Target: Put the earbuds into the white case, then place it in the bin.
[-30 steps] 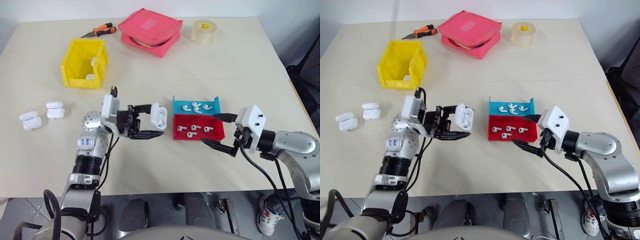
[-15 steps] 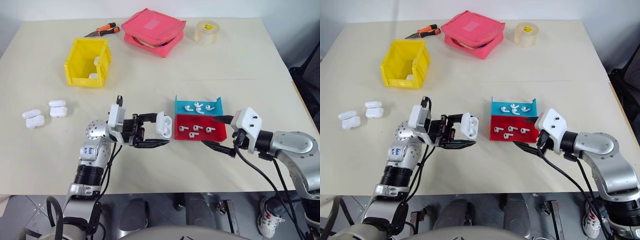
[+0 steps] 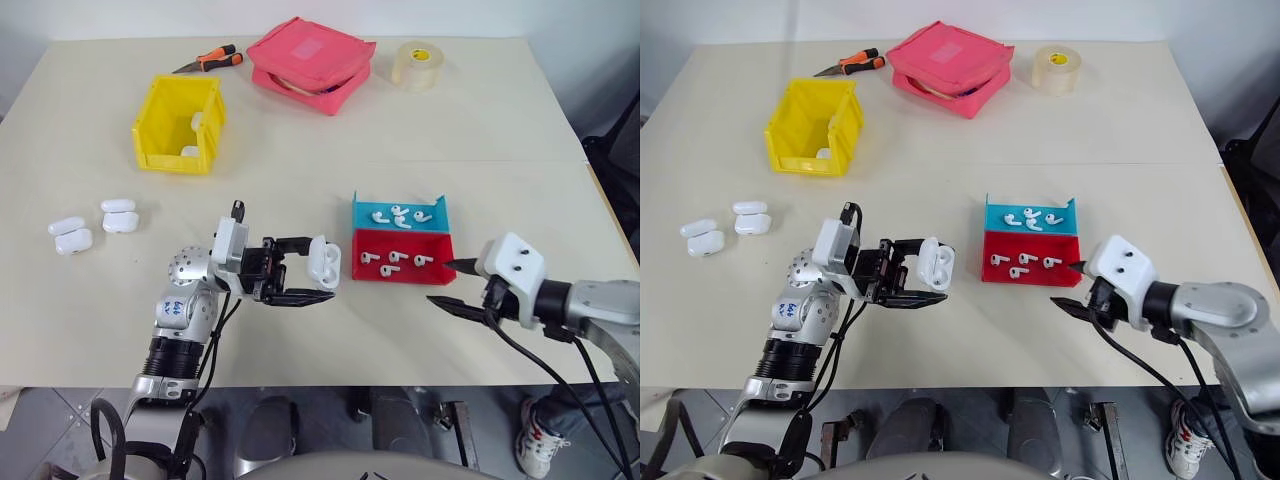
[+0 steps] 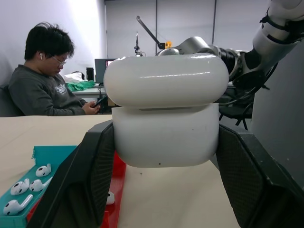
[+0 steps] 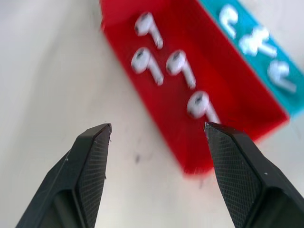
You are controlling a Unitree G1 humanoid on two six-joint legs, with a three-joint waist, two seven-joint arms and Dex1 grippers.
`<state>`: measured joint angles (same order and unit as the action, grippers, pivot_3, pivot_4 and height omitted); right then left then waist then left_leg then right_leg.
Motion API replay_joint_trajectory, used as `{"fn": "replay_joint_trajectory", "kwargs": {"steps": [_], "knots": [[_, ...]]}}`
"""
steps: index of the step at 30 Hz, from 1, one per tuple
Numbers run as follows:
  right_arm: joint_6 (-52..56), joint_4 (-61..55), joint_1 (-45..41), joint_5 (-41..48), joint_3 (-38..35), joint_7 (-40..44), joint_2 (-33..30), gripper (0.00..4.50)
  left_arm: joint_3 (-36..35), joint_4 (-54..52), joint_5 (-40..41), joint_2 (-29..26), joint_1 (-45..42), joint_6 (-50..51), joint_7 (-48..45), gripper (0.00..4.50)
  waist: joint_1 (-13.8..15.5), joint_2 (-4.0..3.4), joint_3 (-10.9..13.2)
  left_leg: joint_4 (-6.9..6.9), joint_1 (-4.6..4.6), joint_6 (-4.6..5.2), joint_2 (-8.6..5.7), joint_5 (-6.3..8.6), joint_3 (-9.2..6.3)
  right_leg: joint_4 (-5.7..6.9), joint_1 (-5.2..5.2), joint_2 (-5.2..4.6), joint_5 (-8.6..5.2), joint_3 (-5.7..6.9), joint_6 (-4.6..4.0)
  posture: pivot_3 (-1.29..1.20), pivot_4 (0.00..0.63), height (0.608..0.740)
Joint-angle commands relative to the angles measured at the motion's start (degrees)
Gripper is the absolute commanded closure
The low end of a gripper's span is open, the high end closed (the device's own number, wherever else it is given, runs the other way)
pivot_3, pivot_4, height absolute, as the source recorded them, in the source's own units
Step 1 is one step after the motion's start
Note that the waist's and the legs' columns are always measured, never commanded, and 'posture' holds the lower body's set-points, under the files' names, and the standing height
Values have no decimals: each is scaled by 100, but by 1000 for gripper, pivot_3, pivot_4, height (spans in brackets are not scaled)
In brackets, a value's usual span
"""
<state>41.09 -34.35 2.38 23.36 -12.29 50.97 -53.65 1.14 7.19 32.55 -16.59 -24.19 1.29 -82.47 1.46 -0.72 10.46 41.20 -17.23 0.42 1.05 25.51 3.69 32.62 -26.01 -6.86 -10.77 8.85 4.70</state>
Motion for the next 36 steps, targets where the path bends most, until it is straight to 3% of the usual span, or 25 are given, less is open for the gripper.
{"fn": "replay_joint_trajectory", "kwargs": {"steps": [1,6,12,16,25,28,30,36], "knots": [[356,-389,212,128,-386,83,-372,1253,22,-135,94,-11,21,-22,-27,1711,-3,0,0,0,6,3,3,2,-3,-8,10,3,1,3,1,0,150,740],[633,-510,194,297,-512,157,-664,1253,49,-142,93,0,36,-4,-41,1711,-3,0,0,3,9,5,10,10,-10,-20,22,10,5,7,2,0,150,740],[762,-366,-310,291,-161,208,-989,1253,54,-151,53,-15,49,-25,-7,1711,-7,0,0,3,10,6,9,11,-10,-23,25,10,6,7,3,0,150,740],[892,-114,-1181,147,636,267,-1203,1253,41,-183,30,-22,82,-57,57,1711,-17,0,0,4,11,5,10,11,-10,-24,25,11,6,6,3,0,150,740],[927,1135,-3499,-643,2853,839,-983,1253,51,-307,40,-52,198,-88,78,1711,-22,-1,0,7,8,5,11,11,-14,-34,23,11,8,14,4,0,150,740],[853,1386,-3842,-851,3205,1039,-890,1803,61,-329,18,-50,197,-124,89,1711,-19,-1,1,10,9,5,11,11,-16,-48,21,11,15,20,12,0,150,740],[752,1531,-4013,-1008,3391,1153,-805,2448,58,-340,7,-51,194,-150,107,1711,-25,-1,1,10,7,5,11,11,-17,-54,20,11,19,22,13,0,150,740],[393,1966,-4295,-1454,3739,1383,-560,2448,52,-400,-8,-69,215,-181,177,1711,-31,-1,0,11,7,5,11,11,-16,-55,21,12,21,22,15,0,150,740]]}}
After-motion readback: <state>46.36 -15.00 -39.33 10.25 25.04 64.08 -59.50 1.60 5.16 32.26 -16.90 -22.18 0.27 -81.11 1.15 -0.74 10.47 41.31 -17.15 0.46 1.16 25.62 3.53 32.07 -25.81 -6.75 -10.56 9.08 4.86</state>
